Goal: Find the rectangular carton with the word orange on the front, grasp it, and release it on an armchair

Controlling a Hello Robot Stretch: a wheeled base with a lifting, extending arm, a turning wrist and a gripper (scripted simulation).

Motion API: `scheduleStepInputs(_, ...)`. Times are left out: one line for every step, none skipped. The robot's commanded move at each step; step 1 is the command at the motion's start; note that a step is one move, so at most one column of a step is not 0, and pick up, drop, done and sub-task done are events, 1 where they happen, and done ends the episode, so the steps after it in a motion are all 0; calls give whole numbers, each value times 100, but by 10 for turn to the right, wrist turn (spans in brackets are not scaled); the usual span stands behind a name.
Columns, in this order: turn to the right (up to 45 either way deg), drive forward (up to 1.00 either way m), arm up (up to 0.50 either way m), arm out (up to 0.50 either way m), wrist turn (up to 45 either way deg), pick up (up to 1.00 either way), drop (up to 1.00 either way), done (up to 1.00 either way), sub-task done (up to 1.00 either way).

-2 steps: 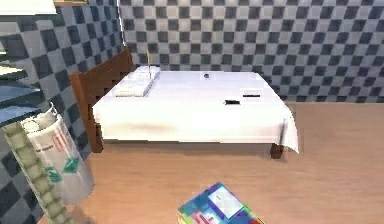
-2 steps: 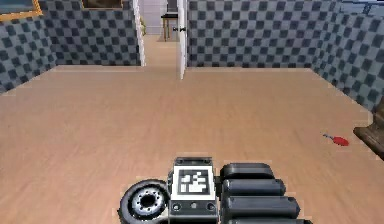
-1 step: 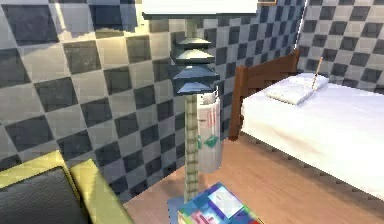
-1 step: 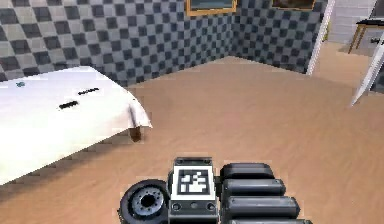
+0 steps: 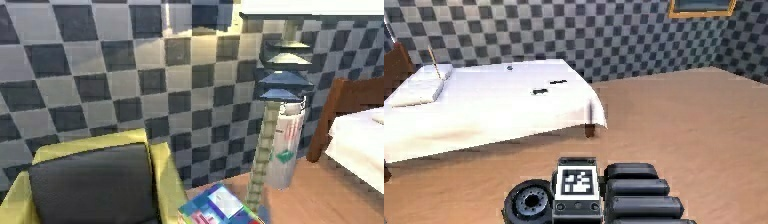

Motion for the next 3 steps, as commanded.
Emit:
scheduleStepInputs(450, 0, 0, 0, 0, 0, 0, 0, 0)
scheduleStepInputs(450, 0, 0, 0, 0, 0, 0, 0, 0)
scheduleStepInputs(420, 0, 0, 0, 0, 0, 0, 0, 0)
